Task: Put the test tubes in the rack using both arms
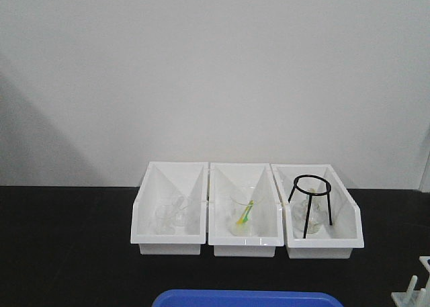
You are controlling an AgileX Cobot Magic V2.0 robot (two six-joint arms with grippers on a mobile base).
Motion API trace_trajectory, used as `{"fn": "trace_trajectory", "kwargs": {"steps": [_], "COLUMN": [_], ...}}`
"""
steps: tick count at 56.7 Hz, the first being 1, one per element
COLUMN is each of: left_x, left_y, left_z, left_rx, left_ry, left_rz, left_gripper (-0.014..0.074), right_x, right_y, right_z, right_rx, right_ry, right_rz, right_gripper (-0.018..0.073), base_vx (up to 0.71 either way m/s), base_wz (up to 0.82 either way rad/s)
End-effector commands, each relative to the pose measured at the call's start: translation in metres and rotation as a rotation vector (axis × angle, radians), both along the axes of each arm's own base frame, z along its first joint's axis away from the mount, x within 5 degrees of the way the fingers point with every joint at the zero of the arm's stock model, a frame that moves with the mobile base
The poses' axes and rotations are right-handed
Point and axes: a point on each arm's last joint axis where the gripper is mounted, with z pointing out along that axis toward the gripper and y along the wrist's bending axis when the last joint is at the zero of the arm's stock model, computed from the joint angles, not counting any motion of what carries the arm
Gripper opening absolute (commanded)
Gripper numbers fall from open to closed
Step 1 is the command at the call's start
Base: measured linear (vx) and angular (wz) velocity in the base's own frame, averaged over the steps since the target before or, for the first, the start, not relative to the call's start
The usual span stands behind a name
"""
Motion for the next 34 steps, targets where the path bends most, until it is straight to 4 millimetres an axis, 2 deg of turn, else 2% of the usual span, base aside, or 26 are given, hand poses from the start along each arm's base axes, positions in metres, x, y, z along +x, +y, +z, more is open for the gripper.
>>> {"fn": "trace_trajectory", "kwargs": {"steps": [1, 34], "left_x": [0.0004, 0.0004], "left_y": [-0.0003, -0.0003], "left_z": [-0.0004, -0.0004], "left_rx": [-0.019, -0.019], "left_ry": [-0.073, -0.073], "left_rz": [-0.001, -0.001], "left_gripper": [-0.0015, -0.0015], "right_x": [-0.0003, -0.0003], "right_y": [0.0006, 0.0006], "right_z": [0.0046, 0.0046], "right_rx": [-0.011, -0.012], "right_ry": [-0.082, -0.082], "right_rz": [0.006, 0.006], "right_gripper": [-0.0007, -0.0007], "base_vx": [0.0, 0.0], "base_wz": [0.0, 0.0]}}
